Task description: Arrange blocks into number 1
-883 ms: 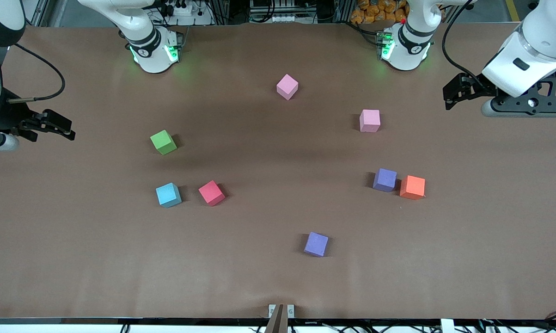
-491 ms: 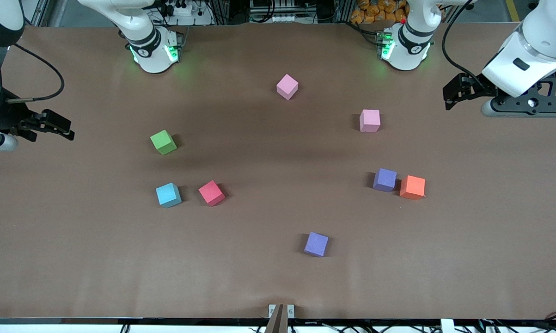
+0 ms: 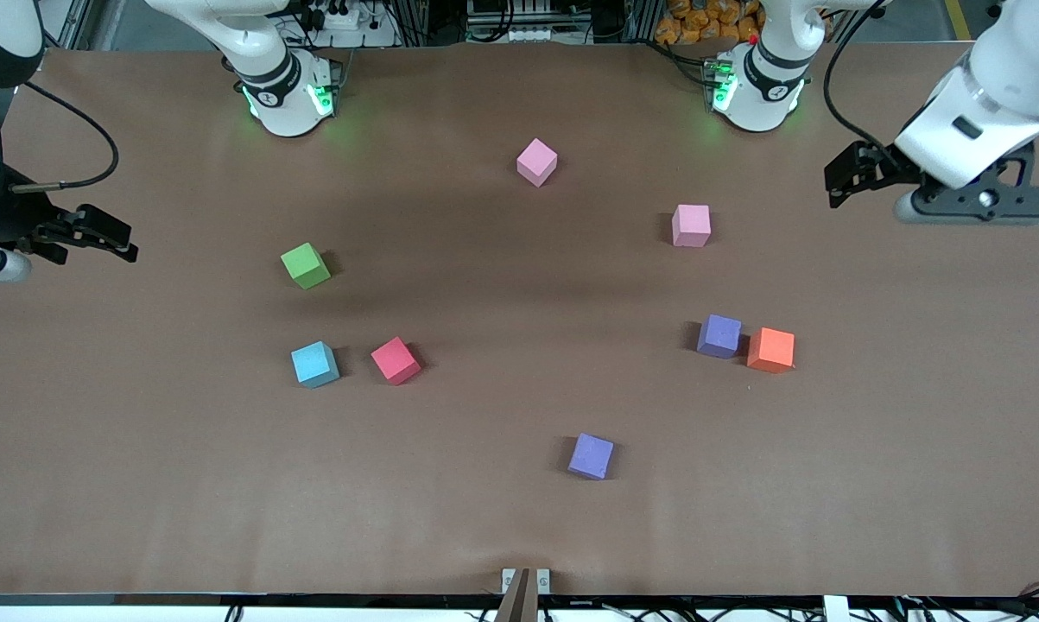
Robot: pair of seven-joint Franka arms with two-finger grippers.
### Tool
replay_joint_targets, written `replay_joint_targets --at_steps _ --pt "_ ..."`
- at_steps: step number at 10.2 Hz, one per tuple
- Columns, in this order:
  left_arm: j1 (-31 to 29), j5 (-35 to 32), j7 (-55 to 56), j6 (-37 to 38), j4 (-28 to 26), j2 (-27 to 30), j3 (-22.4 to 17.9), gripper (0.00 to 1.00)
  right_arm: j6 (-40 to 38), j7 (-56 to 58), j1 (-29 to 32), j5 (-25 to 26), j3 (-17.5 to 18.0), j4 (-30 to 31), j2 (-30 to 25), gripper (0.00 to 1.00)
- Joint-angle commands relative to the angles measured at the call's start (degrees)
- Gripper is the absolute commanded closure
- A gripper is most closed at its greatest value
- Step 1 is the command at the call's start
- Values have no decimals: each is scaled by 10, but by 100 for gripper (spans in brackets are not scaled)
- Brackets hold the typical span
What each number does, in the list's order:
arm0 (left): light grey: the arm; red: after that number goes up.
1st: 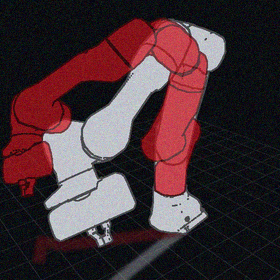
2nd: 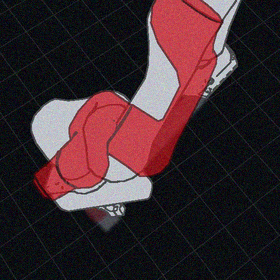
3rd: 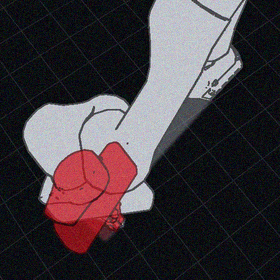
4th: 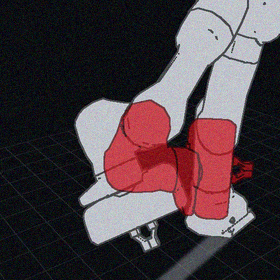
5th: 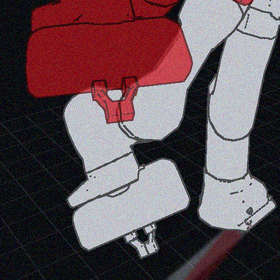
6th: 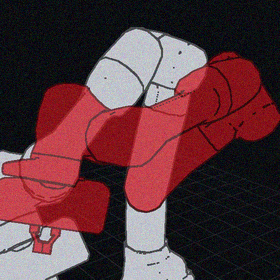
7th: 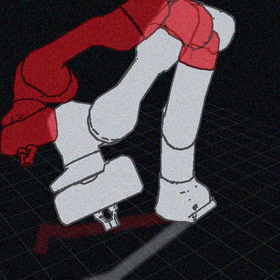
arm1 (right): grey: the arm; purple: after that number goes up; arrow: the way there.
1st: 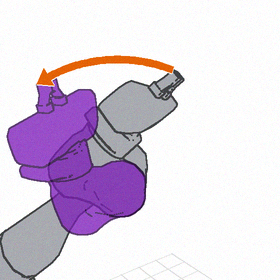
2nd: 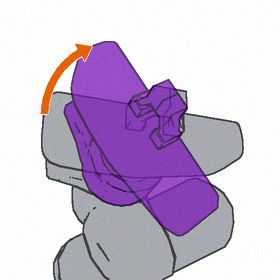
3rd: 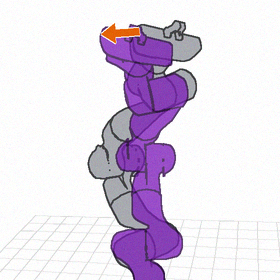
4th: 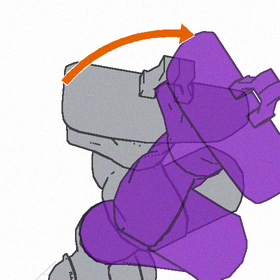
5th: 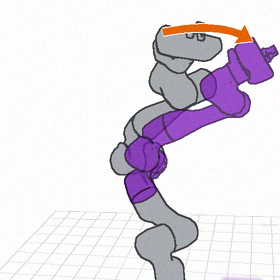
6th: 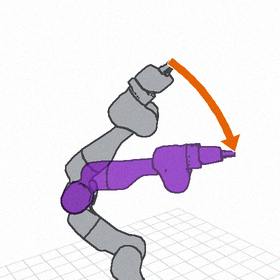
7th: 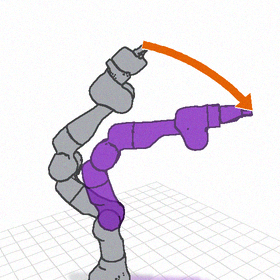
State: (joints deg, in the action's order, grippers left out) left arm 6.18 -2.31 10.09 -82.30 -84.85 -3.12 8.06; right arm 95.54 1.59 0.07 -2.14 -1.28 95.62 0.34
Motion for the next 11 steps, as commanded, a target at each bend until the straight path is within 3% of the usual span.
replay_joint_targets --at_steps 1,5,11 --pt "3 6 -1 0 -11 -60 1 0 -3 8 7 -8 4 4 -9 0" --pt "5 6 0 -72 -37 -108 1 0 -3 8 23 -7 16 -1 -6 0" --pt "17 -9 -1 -183 -30 -210 1 0 -3 9 34 5 25 -1 -6 0"
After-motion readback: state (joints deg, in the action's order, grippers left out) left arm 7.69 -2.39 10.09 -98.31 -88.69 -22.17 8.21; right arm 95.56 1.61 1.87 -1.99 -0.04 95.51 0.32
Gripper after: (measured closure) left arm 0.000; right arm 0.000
